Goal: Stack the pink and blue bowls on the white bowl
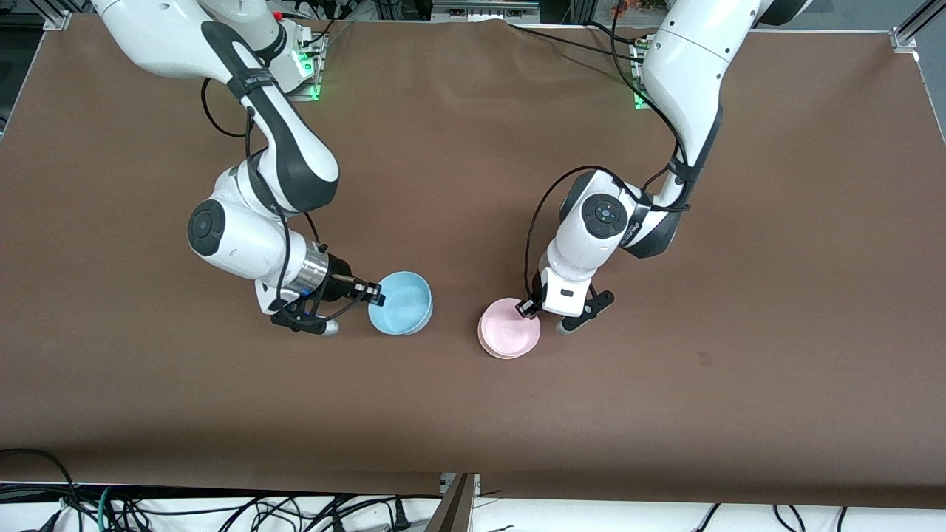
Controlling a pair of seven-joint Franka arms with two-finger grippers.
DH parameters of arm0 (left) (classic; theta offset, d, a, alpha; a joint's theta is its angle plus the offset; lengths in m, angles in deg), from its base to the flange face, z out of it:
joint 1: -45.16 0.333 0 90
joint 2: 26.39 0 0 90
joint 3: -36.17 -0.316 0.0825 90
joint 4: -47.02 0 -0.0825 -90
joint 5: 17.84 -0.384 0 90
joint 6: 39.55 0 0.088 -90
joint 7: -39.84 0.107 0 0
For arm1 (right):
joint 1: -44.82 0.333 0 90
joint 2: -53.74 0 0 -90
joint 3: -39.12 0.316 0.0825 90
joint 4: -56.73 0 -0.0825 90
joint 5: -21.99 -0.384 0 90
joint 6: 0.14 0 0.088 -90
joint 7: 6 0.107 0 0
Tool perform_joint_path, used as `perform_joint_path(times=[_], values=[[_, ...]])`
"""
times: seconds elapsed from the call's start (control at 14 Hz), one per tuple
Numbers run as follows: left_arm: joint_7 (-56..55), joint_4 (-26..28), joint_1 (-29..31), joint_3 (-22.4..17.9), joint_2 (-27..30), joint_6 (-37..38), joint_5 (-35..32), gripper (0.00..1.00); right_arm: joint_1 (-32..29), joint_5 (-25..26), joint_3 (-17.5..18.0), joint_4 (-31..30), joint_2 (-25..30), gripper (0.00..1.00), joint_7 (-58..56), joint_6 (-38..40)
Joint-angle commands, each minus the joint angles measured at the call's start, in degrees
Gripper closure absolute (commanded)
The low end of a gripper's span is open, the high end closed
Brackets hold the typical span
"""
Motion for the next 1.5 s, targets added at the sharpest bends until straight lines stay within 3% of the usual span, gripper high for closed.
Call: perform_joint_path(times=[0.0,1.43], values=[[-1.91,-3.10,-1.38,-1.07,-2.09,-0.30,-1.44,1.00,1.29,-0.44,0.12,1.69,-0.95,1.00,2.65,0.31],[-1.91,-3.10,-2.00,-2.22,-3.23,-0.31,-2.32,1.00,1.56,-0.27,0.12,1.69,-1.04,1.00,3.10,0.05]])
